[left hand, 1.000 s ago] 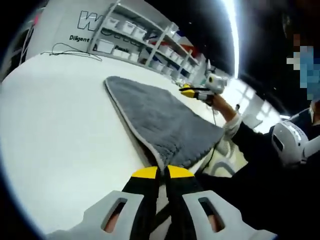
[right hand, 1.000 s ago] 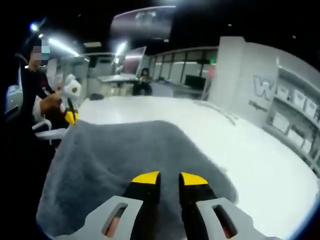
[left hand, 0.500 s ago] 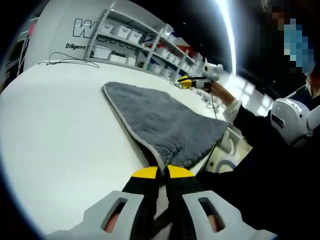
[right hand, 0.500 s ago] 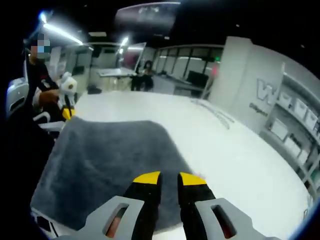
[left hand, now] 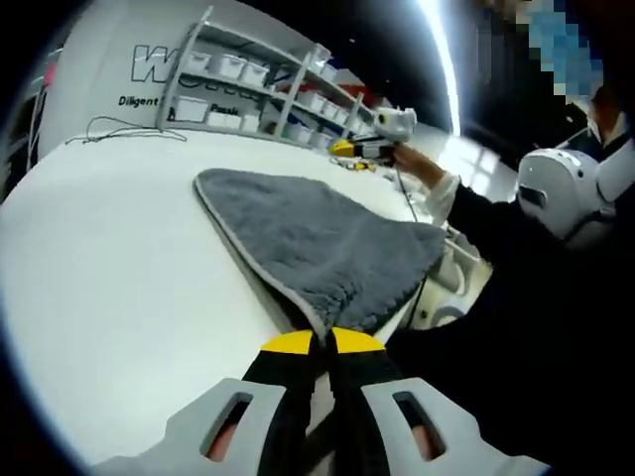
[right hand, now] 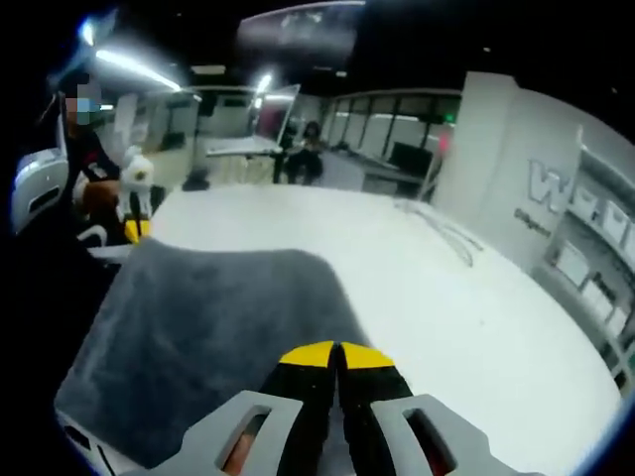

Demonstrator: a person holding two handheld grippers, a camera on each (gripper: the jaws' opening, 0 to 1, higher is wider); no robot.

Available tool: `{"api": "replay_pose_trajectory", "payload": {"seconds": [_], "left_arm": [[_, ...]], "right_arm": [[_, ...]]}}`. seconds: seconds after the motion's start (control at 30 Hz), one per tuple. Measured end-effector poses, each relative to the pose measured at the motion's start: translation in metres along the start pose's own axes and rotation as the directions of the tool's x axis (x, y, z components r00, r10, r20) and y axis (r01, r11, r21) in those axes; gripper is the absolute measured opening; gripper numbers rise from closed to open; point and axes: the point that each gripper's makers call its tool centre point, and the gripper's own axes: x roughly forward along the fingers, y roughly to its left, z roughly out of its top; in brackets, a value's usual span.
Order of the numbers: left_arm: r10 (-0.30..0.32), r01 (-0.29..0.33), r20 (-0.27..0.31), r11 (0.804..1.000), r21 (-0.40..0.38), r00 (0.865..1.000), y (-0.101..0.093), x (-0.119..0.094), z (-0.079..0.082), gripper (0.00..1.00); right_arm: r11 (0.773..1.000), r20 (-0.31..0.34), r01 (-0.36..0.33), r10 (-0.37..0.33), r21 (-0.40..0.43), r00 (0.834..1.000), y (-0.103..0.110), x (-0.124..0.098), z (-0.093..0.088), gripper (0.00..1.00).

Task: Open the folded towel by lifting each exposed corner and separating the folded layers until the towel lies flat within the target outline without major curled edges

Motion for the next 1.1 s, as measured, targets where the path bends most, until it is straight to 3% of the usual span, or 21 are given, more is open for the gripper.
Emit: {"api": "replay_pose_trajectory", "payload": {"seconds": [0.67, 0.8, 1.1], "left_arm": [[-0.01, 0.01, 0.024, 1.0, 0.003, 1.0, -0.003, 0.006, -0.004, 0.04], [-0.025, 0.027, 0.043, 0.999, -0.037, 0.999, -0.004, 0.01, -0.003, 0.04], [-0.026, 0.026, 0.036, 1.0, -0.01, 0.999, -0.004, 0.015, -0.004, 0.04]], "right_arm": [[0.987, 0.083, -0.16, 0.157, 0.024, 0.984, -0.001, 0.055, 0.018, 0.0], [0.98, 0.09, -0.196, 0.193, 0.03, 0.977, 0.001, 0.068, 0.02, 0.0], [0.973, 0.0, -0.223, 0.224, 0.05, 0.975, -0.001, 0.102, -0.007, 0.0]]}}
